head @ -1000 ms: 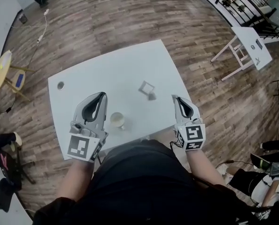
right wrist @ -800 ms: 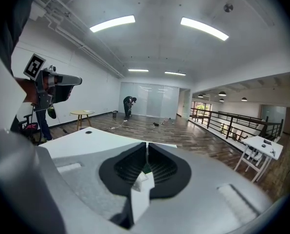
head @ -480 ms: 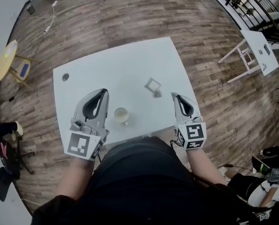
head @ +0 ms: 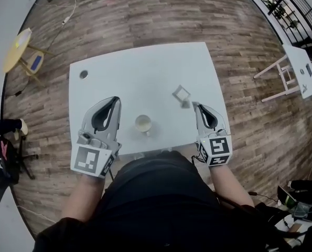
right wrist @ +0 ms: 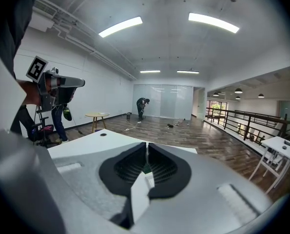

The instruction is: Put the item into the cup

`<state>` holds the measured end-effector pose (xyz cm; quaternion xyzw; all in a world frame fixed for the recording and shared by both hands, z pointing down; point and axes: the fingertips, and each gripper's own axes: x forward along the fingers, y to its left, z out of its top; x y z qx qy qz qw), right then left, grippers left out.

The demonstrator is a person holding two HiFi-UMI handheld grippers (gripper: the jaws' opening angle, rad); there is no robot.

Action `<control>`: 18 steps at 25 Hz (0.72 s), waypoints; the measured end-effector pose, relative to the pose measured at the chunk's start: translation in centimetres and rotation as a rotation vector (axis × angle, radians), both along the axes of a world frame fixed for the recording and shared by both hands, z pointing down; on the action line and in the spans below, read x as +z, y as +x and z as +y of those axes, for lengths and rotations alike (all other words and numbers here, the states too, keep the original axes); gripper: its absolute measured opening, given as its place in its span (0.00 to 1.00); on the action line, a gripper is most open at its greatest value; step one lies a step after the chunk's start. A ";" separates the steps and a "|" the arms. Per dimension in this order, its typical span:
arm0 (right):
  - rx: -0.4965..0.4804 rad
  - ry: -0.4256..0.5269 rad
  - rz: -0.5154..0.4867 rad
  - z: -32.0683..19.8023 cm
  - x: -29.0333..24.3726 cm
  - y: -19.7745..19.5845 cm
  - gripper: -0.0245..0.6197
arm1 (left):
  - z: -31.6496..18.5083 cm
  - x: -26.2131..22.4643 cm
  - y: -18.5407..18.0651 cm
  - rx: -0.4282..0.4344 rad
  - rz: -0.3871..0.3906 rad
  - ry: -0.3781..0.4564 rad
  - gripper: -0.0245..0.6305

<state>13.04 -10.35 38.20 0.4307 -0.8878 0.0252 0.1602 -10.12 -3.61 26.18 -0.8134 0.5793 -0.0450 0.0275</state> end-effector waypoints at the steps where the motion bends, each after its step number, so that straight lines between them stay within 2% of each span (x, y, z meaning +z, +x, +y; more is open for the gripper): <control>1: -0.009 0.000 -0.001 0.0 0.0 -0.3 0.06 | 0.2 0.0 -0.3 -0.012 0.001 -0.001 0.04; 18: -0.192 0.020 0.019 0.4 -0.2 -4.9 0.06 | 4.3 0.6 -3.5 -0.197 0.013 -0.011 0.04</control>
